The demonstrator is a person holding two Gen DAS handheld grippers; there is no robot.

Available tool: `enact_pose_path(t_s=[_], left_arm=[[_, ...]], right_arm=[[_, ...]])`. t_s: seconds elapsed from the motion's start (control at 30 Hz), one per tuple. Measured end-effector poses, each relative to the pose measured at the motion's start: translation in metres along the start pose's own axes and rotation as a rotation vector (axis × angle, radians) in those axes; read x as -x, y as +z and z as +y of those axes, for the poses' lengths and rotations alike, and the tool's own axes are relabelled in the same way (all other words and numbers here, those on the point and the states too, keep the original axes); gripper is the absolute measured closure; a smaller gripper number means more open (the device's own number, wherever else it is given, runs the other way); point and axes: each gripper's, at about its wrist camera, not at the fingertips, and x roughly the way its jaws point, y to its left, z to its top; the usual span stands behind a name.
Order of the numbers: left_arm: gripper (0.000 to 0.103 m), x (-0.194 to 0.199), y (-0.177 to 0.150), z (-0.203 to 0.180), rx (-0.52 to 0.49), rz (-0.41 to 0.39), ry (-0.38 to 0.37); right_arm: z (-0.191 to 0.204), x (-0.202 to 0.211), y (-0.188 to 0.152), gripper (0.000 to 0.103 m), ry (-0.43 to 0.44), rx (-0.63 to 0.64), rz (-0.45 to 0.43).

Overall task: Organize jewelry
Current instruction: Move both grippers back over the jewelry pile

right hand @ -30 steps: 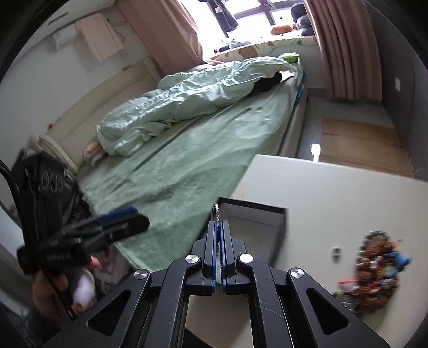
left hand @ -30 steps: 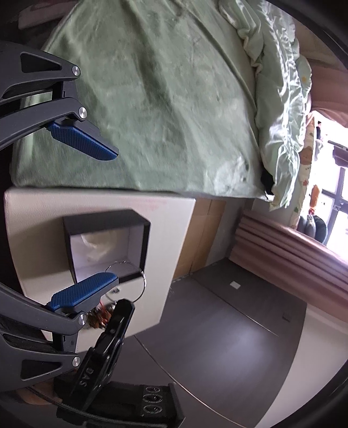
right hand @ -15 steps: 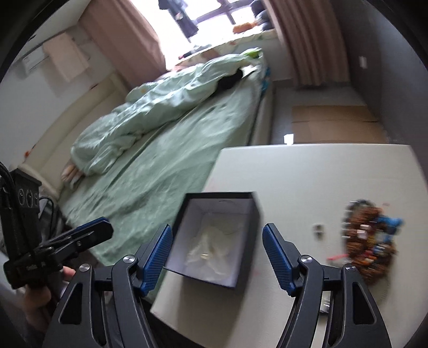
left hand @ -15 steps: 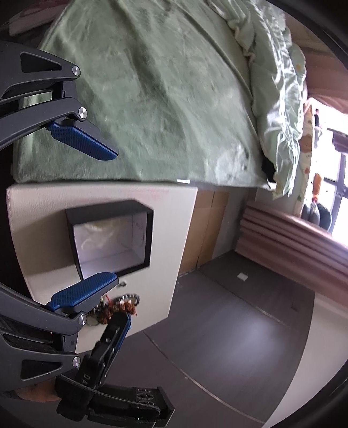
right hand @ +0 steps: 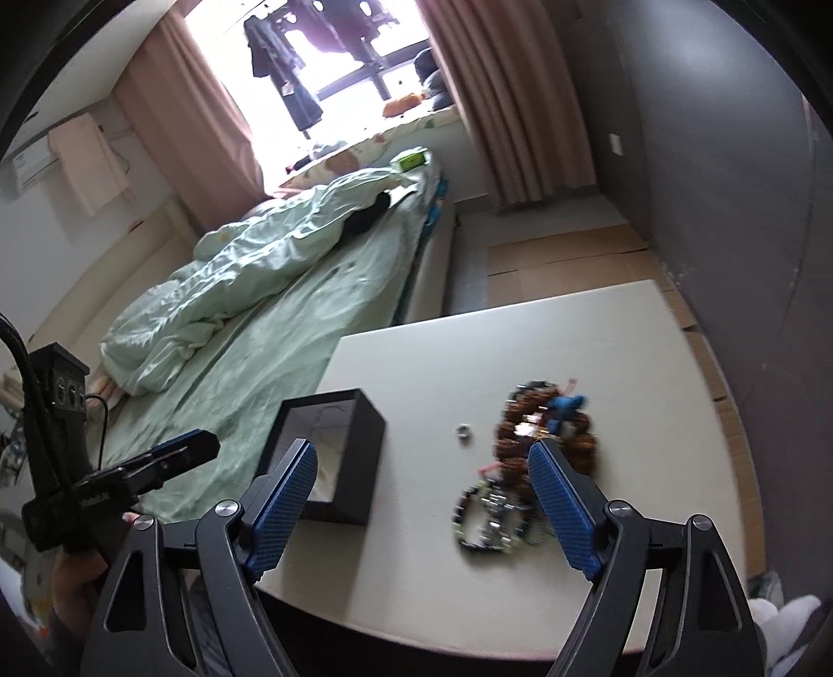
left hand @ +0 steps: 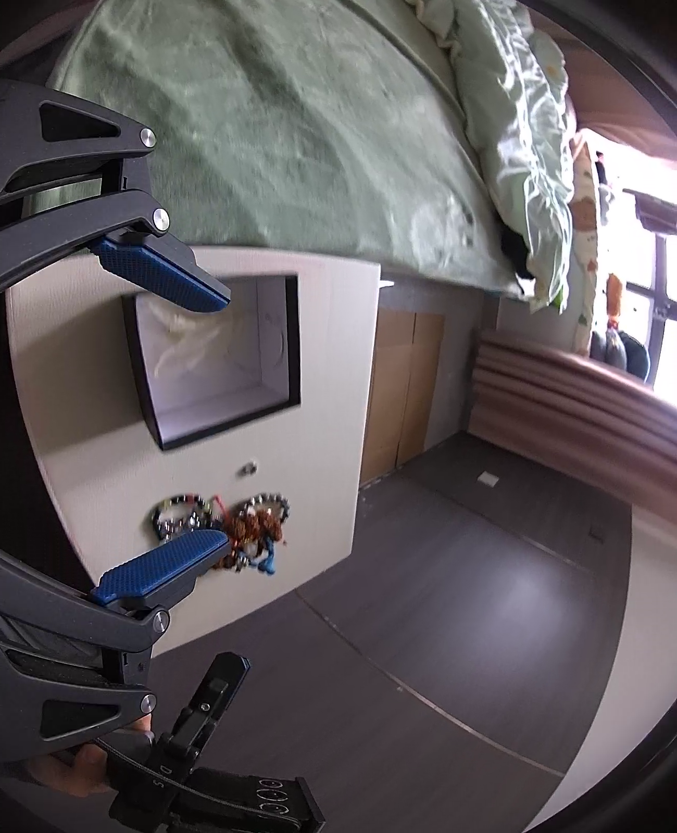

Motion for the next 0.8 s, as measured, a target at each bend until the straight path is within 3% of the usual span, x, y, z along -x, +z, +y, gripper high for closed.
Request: enact_pose_path(t_s=[0.37, 0.8], left_arm=[[0.017, -0.019, 0.002, -0.043, -0.07, 0.033, -0.05], [0.018, -0.058, 0.007, -0.077, -0.128, 0.101, -0.053]], right_arm=[[-0.053, 0.036, -0.019, 0.019, -0.058, -0.086, -0.03], [-0.107, 0.054, -0.031, 0.019, -0.108, -0.184, -0.058]])
